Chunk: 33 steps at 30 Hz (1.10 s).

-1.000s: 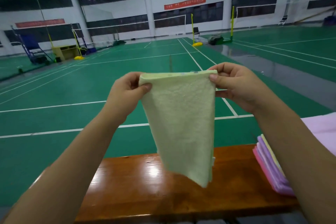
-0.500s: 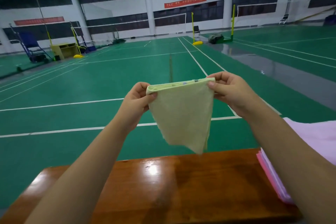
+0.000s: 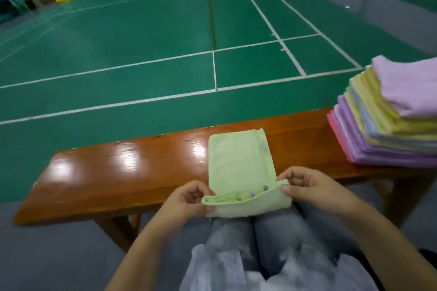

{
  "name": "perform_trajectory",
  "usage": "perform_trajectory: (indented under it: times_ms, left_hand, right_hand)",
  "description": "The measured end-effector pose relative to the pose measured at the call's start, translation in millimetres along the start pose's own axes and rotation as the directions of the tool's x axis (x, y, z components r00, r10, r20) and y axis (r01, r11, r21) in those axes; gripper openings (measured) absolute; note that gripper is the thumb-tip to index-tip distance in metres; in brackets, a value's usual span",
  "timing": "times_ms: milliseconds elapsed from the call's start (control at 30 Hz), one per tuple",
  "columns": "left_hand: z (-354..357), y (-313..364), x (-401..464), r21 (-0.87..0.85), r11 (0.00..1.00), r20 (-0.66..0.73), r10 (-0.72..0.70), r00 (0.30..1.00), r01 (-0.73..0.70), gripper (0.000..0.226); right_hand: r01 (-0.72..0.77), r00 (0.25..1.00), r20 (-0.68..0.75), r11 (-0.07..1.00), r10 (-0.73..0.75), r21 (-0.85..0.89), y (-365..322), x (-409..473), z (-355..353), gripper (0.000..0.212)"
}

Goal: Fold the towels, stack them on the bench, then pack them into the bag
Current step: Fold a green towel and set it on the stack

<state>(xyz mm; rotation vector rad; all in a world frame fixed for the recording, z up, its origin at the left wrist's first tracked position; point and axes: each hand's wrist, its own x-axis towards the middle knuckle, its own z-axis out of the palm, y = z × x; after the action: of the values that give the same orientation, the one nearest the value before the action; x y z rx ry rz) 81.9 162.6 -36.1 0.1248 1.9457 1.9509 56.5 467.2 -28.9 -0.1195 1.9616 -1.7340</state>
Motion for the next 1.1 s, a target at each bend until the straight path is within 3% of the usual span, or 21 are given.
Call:
perform_trajectory:
  times_ms: [100, 167, 300, 533, 600, 700, 800, 967, 1100]
  left_hand:
    - [-0.9, -4.8, -6.0, -0.014, 0.999, 0.015, -0.035, 0.999, 0.035, 0.028]
    - [-2.3, 1.1, -1.0, 0.011, 0.999, -0.031, -0.033, 0.999, 0.034, 0.030]
    - [-2.3, 17.1, 34.0, 0.035, 0.999, -0.201, -0.012, 0.980, 0.019, 0.011]
    - [-24.0, 22.9, 136.2, 0.042, 0.997, -0.390, -0.042, 0.920, 0.064, 0.008]
    - [-28.5, 11.9, 161.9, 0.083, 0.984, -0.433, -0.107, 0.895, 0.158, 0.006]
    - [-29.7, -3.2, 177.2, 0.317, 0.859, -0.550, -0.178, 0.816, 0.402, 0.041]
    - [-23.3, -6.7, 161.3, 0.414, 0.780, -0.590, -0.163, 0.791, 0.469, 0.062]
    - [-9.3, -16.6, 143.9, 0.384, 0.728, -0.522, -0.336, 0.784, 0.568, 0.056]
    - [-7.6, -14.1, 138.6, 0.192, 0.808, -0.464, -0.425, 0.777, 0.556, 0.044]
  right_hand:
    - [-0.044, 0.998, 0.040, 0.998, 0.043, 0.034, 1.2, -5.2, 1.8, 0.018]
    - [-0.042, 0.999, 0.027, 0.999, 0.041, 0.028, -5.0, -0.3, 0.7, 0.015]
    - [0.004, 0.992, -0.129, 1.000, -0.003, 0.006, -26.1, 30.1, -4.5, 0.012]
    - [0.037, 0.929, -0.367, 0.999, -0.039, -0.013, -36.7, 132.3, -22.4, 0.007]
    - [-0.035, 0.907, -0.422, 0.996, -0.004, -0.084, -27.0, 158.4, -25.0, 0.017]
    - [-0.265, 0.833, -0.545, 0.932, 0.092, -0.248, -3.9, 176.3, -27.7, 0.046]
    - [-0.271, 0.804, -0.587, 0.938, 0.097, -0.217, 13.0, 160.1, -21.5, 0.057]
    - [-0.294, 0.805, -0.566, 0.948, 0.178, -0.121, 29.9, 125.2, 5.3, 0.067]
    - [-0.395, 0.805, -0.502, 0.917, 0.316, -0.057, 19.0, 112.3, 8.9, 0.073]
